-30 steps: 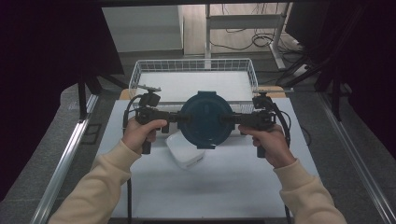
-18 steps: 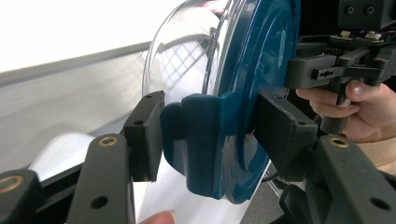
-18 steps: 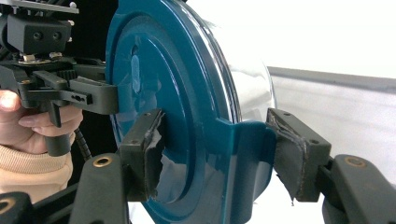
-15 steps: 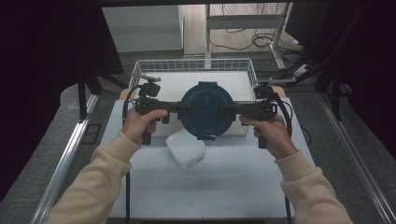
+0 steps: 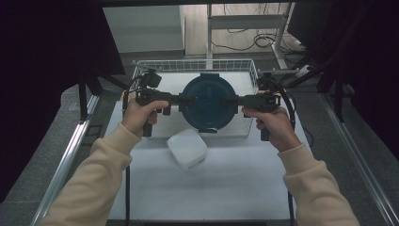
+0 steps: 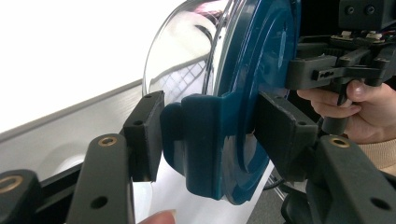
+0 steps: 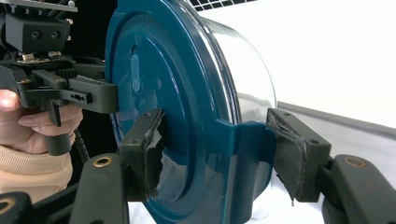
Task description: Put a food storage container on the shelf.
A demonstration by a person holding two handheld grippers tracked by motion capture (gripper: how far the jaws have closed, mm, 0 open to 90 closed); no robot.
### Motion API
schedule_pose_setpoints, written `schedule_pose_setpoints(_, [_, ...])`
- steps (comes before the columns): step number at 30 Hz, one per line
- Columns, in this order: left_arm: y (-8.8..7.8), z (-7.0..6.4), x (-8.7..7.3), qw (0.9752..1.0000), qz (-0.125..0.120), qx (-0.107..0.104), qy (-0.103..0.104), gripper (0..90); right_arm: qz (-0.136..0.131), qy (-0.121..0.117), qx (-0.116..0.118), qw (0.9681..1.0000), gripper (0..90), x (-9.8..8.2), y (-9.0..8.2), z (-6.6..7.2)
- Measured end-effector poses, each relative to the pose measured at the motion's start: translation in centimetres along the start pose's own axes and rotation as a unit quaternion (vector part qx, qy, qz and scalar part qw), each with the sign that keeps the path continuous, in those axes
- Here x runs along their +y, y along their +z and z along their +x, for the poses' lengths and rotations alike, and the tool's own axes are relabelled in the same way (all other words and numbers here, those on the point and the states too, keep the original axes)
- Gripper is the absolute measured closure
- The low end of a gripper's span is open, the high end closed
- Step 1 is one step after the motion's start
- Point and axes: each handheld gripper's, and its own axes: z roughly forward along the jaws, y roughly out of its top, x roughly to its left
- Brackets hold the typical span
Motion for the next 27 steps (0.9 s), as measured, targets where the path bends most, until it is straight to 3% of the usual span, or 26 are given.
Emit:
schedule_pose_setpoints(13, [-0.9, 0.7, 1.9, 0.9999, -0.009, 0.007, 0.0, 43.9, 0.004, -0.009, 0.001, 0.9999, 39.0, 2.6, 0.8, 0.4])
schedule_pose_setpoints(27, [-0.8, 2.9, 4.2, 0.9998, -0.018, -0.001, -0.013, 43.2, 0.019, -0.01, -0.002, 0.9998, 40.1, 5.2, 2.3, -0.4])
